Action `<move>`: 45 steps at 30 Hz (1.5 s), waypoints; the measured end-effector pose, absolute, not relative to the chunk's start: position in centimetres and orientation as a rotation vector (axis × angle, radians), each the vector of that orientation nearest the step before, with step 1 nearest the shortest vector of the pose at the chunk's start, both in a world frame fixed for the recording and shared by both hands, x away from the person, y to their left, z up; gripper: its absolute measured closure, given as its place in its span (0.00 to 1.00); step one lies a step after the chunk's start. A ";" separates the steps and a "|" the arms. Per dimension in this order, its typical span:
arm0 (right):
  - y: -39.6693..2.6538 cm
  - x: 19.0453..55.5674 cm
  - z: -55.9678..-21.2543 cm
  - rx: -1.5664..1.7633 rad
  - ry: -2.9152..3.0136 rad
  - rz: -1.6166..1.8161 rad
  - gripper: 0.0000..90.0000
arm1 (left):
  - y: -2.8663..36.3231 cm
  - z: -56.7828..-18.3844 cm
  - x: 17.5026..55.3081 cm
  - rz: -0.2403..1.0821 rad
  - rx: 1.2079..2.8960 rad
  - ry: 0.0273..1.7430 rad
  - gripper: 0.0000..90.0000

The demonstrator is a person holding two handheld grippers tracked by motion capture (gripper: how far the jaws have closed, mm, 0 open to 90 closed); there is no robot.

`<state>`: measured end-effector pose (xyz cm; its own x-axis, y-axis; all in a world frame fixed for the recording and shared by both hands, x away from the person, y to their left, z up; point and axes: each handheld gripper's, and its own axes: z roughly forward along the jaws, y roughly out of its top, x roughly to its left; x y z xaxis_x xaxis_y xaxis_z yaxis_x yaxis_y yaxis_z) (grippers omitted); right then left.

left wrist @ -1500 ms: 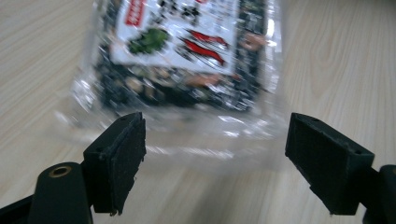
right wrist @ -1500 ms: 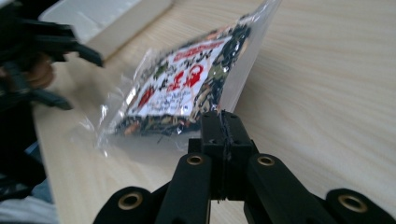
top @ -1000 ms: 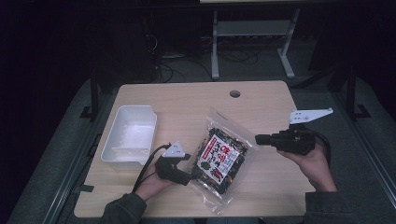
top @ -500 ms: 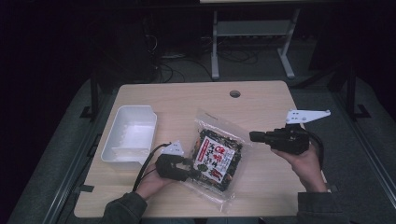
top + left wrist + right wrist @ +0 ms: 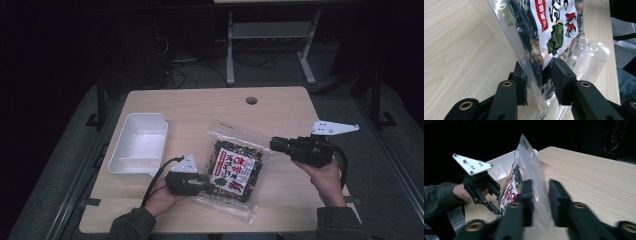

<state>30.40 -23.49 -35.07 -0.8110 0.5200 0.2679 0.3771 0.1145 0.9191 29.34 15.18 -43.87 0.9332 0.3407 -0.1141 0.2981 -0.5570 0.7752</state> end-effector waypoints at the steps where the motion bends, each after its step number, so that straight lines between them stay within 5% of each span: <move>1: -23.5 30.5 -35.2 0.918 2.246 1.811 0.68 | 15.2 -43.9 29.3 0.067 2.198 0.449 0.74; 10: -23.2 31.3 -38.2 1.060 2.238 1.863 0.41 | 15.1 -43.9 28.8 0.098 2.213 0.435 0.74; 16: -21.3 31.8 -40.2 1.040 2.387 1.816 0.37 | 15.1 -43.8 28.6 0.121 2.223 0.427 0.74; 45: -18.0 30.6 -39.2 0.799 2.527 1.890 0.82 | 15.6 -43.9 28.5 0.118 2.208 0.428 0.72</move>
<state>30.63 -17.99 -39.22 -0.8736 0.3141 0.3718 0.4455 0.2082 0.8708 28.48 15.63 -43.91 0.9368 0.3442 -0.0633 0.2625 -0.5713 0.7776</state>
